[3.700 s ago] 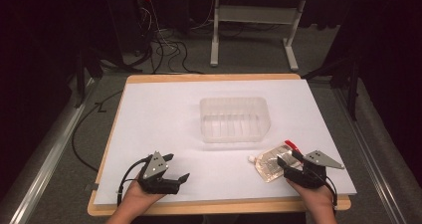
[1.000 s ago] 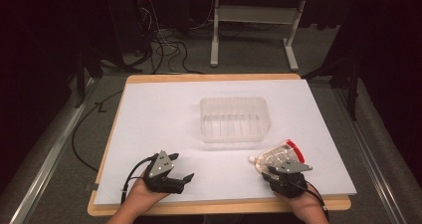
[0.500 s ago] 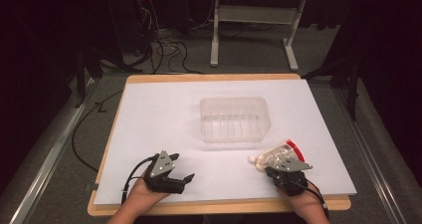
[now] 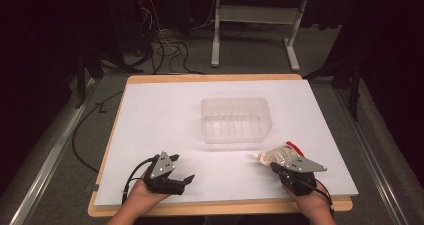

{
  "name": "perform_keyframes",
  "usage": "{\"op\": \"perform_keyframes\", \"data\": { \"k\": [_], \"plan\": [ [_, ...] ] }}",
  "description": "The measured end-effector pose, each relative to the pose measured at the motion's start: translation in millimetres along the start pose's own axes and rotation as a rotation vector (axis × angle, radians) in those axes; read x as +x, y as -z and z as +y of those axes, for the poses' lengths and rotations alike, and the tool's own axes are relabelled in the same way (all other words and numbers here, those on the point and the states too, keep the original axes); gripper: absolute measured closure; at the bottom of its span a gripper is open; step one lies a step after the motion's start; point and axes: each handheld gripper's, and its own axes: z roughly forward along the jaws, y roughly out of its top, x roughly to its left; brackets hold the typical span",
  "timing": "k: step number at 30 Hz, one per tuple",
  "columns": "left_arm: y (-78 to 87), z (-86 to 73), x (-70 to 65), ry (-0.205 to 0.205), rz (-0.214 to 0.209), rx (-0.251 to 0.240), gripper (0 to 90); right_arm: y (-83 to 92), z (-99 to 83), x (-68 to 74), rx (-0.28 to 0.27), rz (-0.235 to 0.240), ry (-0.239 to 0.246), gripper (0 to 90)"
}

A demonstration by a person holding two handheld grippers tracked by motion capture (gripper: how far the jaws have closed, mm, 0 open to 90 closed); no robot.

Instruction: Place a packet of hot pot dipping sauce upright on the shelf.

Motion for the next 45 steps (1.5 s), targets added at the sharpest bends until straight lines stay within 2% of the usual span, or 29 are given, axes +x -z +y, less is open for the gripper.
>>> {"op": "perform_keyframes", "data": {
  "k": [2,3,4,5,6,7,9,10,11,12,13,15,16,19,23,31,33,37,39,41,45],
  "plan": [
    [1.0,-0.5,0.1,0.000,0.004,-0.001,16.8,4.4,2.9,-2.3,-0.029,0.000,-0.023,90.0],
    [1.9,-1.1,0.4,0.002,0.005,0.000,16.8,9.4,6.3,-5.8,-0.069,-0.004,-0.034,90.0],
    [1.9,-1.1,0.4,0.002,0.005,0.000,16.8,9.4,6.3,-5.8,-0.069,-0.004,-0.034,90.0],
    [2.5,-1.8,0.5,0.002,0.008,0.001,16.8,15.1,9.8,-9.9,-0.110,-0.010,-0.057,90.0],
    [2.9,-2.2,0.7,0.003,0.009,0.002,16.8,15.1,9.8,-9.9,-0.110,-0.010,-0.057,90.0],
    [4.2,-3.3,0.9,0.005,0.012,0.004,16.8,21.2,13.2,-15.0,-0.153,-0.021,-0.078,90.0],
    [6.0,-4.4,1.4,0.008,0.016,0.004,16.8,26.7,15.9,-20.3,-0.194,-0.026,-0.104,90.0],
    [6.0,-4.4,1.4,0.008,0.016,0.004,16.8,26.7,15.9,-20.3,-0.194,-0.026,-0.104,90.0],
    [7.8,-5.1,2.1,0.013,0.022,0.002,16.8,33.1,19.0,-27.7,-0.238,-0.035,-0.129,90.0],
    [7.8,-5.1,2.1,0.013,0.022,0.002,16.8,33.1,19.0,-27.7,-0.238,-0.035,-0.129,90.0],
    [9.6,-5.1,2.4,0.019,0.024,-0.005,16.8,37.7,21.1,-33.1,-0.258,-0.045,-0.159,90.0],
    [10.5,-5.3,2.4,0.020,0.025,-0.007,16.9,39.3,21.6,-34.9,-0.269,-0.051,-0.167,90.0],
    [11.1,-5.5,2.5,0.018,0.026,-0.006,16.8,43.3,23.2,-39.1,-0.298,-0.065,-0.185,90.0],
    [12.7,-6.0,3.0,0.017,0.028,-0.009,16.8,45.6,24.4,-41.6,-0.314,-0.076,-0.193,90.0],
    [13.6,-6.0,3.0,0.018,0.027,-0.011,16.7,48.5,30.0,-49.9,-0.352,-0.097,-0.232,90.0],
    [15.4,-7.4,4.8,0.032,0.033,-0.015,16.8,48.6,38.1,-56.1,-0.384,-0.073,-0.259,90.0],
    [15.2,-7.3,4.3,0.028,0.032,-0.012,16.8,47.3,40.0,-55.6,-0.395,-0.073,-0.252,90.0],
    [13.4,-7.3,4.0,0.025,0.028,-0.007,16.8,39.9,33.4,-56.3,-0.383,-0.091,-0.251,90.0],
    [12.5,-7.6,3.9,0.023,0.030,-0.002,16.8,40.8,27.8,-58.7,-0.399,-0.104,-0.267,90.0],
    [11.9,-7.5,3.4,0.019,0.028,0.000,16.8,43.4,24.8,-59.0,-0.395,-0.117,-0.260,90.0],
    [11.3,-7.1,2.9,0.018,0.029,0.000,16.8,45.8,22.0,-58.1,-0.397,-0.109,-0.261,89.9]
  ]
}}
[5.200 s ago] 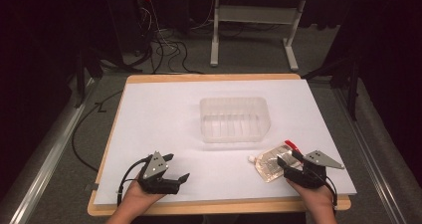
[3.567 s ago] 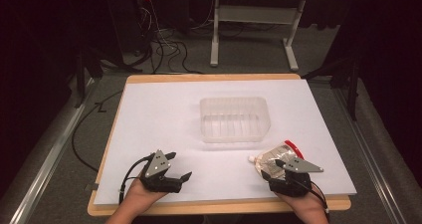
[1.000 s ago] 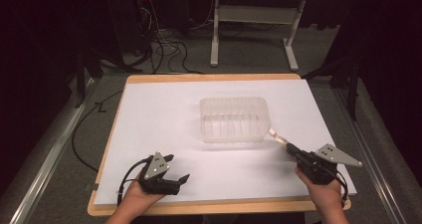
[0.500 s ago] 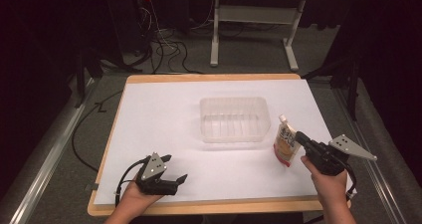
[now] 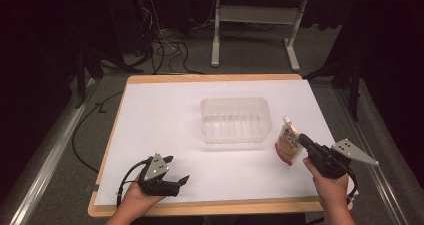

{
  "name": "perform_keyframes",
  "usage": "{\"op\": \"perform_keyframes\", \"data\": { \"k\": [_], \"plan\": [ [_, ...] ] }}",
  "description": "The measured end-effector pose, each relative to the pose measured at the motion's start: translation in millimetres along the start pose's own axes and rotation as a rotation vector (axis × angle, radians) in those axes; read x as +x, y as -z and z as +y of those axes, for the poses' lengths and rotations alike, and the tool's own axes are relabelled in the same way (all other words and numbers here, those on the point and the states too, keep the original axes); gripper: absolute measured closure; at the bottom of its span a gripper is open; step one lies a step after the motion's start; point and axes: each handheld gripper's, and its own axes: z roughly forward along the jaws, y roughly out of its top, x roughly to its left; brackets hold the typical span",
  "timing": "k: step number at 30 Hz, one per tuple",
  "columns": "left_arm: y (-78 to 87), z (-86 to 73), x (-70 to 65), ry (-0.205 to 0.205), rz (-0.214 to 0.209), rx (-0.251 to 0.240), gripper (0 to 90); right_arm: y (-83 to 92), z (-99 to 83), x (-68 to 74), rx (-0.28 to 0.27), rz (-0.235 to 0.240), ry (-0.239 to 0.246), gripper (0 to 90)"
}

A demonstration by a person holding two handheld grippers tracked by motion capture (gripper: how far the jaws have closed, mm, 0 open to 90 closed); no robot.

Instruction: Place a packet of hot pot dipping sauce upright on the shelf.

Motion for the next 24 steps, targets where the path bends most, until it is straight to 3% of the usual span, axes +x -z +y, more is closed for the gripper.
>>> {"op": "perform_keyframes", "data": {
  "k": [14,24],
  "plan": [
    [-0.5,0.1,0.0,0.000,0.000,0.003,16.8,3.0,-1.8,-1.6,-0.002,-0.005,-0.011,84.9],
    [-0.6,0.2,-0.2,0.000,-0.002,0.004,16.8,2.0,-1.7,-2.2,0.009,-0.015,-0.008,74.3]
  ]
}}
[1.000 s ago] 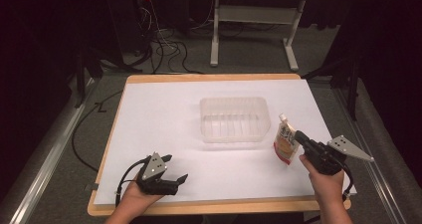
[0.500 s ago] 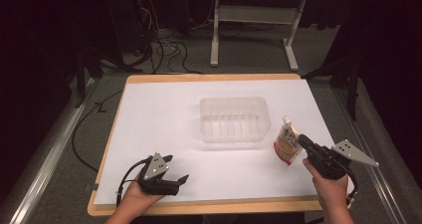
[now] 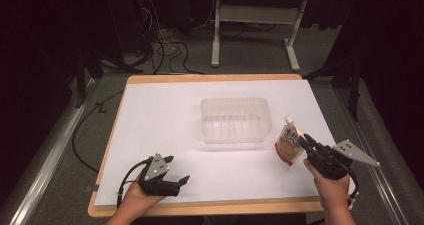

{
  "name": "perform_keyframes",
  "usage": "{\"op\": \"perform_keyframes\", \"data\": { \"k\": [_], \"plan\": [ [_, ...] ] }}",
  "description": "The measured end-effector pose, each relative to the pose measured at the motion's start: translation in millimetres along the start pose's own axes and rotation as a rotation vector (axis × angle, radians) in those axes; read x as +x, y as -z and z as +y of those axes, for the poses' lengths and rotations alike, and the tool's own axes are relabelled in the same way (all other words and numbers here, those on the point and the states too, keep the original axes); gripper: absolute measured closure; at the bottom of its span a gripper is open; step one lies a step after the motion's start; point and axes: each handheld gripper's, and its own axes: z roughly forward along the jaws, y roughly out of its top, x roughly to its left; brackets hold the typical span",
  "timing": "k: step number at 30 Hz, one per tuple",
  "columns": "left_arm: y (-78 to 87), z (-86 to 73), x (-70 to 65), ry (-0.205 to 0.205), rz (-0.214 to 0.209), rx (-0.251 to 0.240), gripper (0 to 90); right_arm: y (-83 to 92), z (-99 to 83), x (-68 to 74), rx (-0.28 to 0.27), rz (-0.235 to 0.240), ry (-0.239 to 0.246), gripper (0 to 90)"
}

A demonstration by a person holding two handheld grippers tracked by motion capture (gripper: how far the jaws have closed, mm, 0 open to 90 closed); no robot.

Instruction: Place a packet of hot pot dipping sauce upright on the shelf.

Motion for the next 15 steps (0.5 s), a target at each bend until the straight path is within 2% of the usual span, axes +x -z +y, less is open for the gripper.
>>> {"op": "perform_keyframes", "data": {
  "k": [6,15],
  "plan": [
    [-0.1,0.0,0.0,0.000,0.000,-0.001,16.8,-1.3,0.1,1.0,0.009,-0.007,0.005,65.7],
    [0.2,0.1,0.2,-0.001,0.001,-0.002,16.8,-1.8,-0.8,4.0,0.017,-0.019,0.018,60.8]
  ]
}}
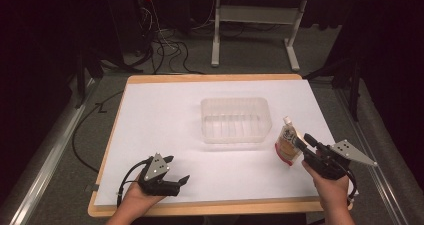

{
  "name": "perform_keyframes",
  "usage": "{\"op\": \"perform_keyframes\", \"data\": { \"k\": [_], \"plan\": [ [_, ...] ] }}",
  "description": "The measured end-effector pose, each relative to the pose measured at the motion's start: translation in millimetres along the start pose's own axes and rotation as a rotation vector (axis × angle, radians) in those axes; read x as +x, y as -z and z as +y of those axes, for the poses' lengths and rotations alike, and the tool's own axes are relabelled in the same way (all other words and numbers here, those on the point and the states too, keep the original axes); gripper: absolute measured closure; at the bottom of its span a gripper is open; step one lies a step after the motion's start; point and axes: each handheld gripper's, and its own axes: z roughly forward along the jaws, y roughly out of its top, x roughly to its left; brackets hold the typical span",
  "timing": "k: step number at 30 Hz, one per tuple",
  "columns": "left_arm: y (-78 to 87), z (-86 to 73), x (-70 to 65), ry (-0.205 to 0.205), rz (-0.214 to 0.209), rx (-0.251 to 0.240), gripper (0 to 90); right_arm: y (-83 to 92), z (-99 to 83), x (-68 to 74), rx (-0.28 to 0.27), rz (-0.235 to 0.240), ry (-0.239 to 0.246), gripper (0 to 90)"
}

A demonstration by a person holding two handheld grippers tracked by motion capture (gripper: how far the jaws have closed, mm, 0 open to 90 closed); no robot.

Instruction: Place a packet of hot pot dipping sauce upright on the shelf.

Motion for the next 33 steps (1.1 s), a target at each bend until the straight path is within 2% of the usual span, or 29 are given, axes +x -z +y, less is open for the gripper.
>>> {"op": "perform_keyframes", "data": {
  "k": [11,14,17,18,20,22,24,27,29,33],
  "plan": [
    [1.1,0.2,0.5,0.000,0.000,-0.004,16.8,-2.5,-4.1,6.2,0.041,-0.014,0.047,55.6],
    [1.2,0.2,0.6,0.000,0.001,-0.004,16.8,-2.0,-5.1,6.3,0.047,-0.016,0.057,62.0],
    [1.4,0.2,0.6,0.001,0.000,-0.005,16.8,0.6,-4.1,5.3,0.041,-0.015,0.050,70.8],
    [1.3,0.2,0.6,0.000,0.000,-0.004,16.8,0.6,-4.1,5.3,0.041,-0.015,0.050,70.8],
    [1.1,0.2,0.5,-0.001,-0.001,-0.003,16.8,2.0,-1.7,5.9,0.035,-0.011,0.034,78.4],
    [0.9,0.3,0.2,-0.003,-0.002,-0.001,16.8,2.0,-0.5,6.3,0.032,-0.009,0.030,80.1],
    [0.5,0.3,-0.1,-0.004,-0.001,0.000,16.8,1.3,3.0,7.5,0.041,-0.011,0.027,86.4],
    [0.2,0.4,-0.3,-0.004,-0.002,0.000,16.8,0.0,4.2,8.3,0.050,-0.015,0.020,88.8],
    [0.3,0.4,-0.3,-0.003,-0.001,0.000,16.8,-0.9,5.1,6.4,0.055,-0.005,-0.014,90.0],
    [0.4,0.4,-0.3,-0.003,-0.001,0.000,16.8,-0.5,4.7,4.1,0.052,0.008,-0.045,90.0]
  ]
}}
